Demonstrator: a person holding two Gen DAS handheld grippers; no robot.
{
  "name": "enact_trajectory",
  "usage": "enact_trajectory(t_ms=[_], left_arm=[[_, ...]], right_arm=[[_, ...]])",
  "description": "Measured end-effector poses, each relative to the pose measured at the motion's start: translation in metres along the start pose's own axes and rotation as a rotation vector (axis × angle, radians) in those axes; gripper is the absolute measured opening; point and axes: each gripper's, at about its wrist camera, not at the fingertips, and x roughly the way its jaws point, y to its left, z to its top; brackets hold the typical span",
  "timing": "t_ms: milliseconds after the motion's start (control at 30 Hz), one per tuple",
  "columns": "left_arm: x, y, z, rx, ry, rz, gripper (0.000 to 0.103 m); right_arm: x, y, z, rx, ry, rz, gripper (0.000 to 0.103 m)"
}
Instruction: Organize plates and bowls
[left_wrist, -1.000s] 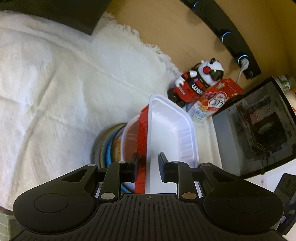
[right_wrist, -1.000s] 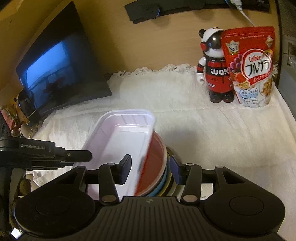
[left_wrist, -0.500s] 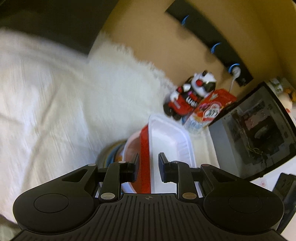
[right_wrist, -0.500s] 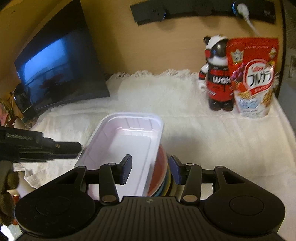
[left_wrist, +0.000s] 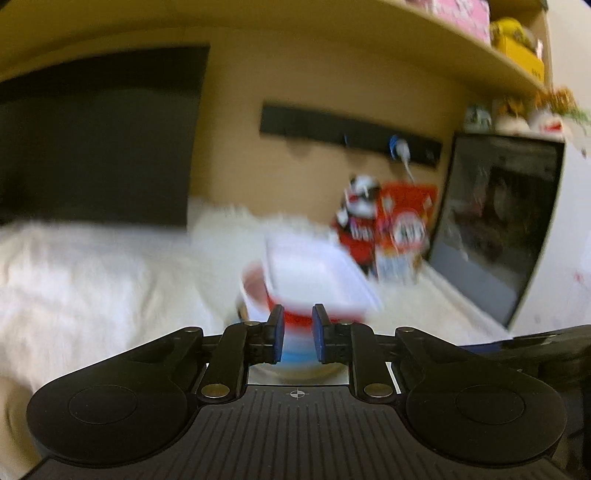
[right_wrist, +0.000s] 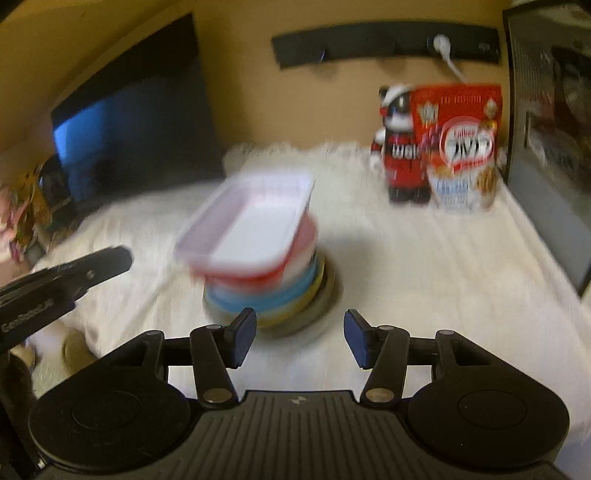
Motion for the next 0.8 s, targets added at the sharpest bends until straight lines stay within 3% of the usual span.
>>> enact_trajectory(t_ms=[100, 233, 467, 800], left_arm=[[-0.01, -0.016, -0.026, -0.014, 0.102, 0.007, 0.016], [-0.025, -0.036, -0.054, 0.0, 0.169, 0.128, 0.016], [-0.045, -0.046, -0.06, 0.023, 0.148, 0.131, 0.016], [-0.052, -0.046, -0.065, 0.014, 0.151, 0.136, 0.016]], right_arm=[[-0.01, 0.01, -0.037, -0.021, 0.032, -0.005, 0.053], [-0.024, 0.009, -0.069, -0.019, 0.043, 0.007, 0.059], [-0.049, 0.014, -0.085, -0.047, -0.031, 0.015, 0.067], [-0.055, 0.016, -0.092, -0.048, -0.019, 0.024, 0.068]])
